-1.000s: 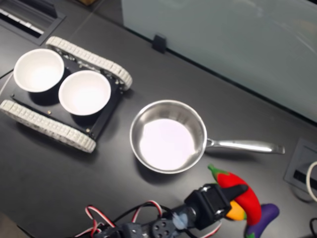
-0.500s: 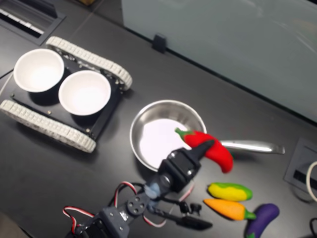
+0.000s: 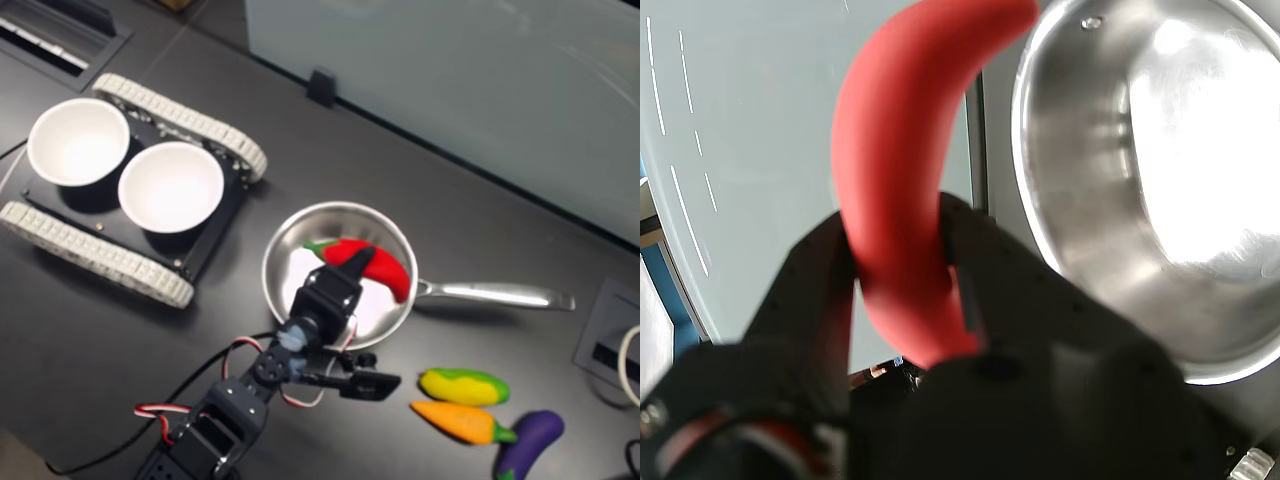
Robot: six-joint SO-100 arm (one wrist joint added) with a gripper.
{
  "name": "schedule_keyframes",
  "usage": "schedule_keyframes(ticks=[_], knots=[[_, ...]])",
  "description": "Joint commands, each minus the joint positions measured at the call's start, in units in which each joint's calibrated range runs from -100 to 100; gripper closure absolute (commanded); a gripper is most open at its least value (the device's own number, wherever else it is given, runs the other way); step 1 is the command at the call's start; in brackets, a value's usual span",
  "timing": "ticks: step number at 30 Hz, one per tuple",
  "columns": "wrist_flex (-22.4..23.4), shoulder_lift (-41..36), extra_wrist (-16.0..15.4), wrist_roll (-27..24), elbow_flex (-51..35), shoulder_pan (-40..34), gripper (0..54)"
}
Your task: Pick up the chilli and place them in the pan
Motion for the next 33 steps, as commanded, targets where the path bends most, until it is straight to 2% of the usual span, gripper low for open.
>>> schedule_keyframes(ticks=[1, 4, 12, 23, 25, 33], knots=[[-5.8, -1.5, 1.6, 0.2, 0.7, -3.6, 53.5], [-6.4, -1.0, 2.2, 0.1, 2.6, -5.9, 53.5], [-9.6, -1.0, 2.2, -0.1, 8.8, -6.3, 53.5], [-9.9, -2.1, 2.2, 0.2, 13.7, -7.9, 51.6], [-9.8, -3.1, 2.2, 0.4, 15.3, -8.3, 49.1], [-7.5, -5.3, 2.2, 0.9, 16.6, -9.8, 33.1]])
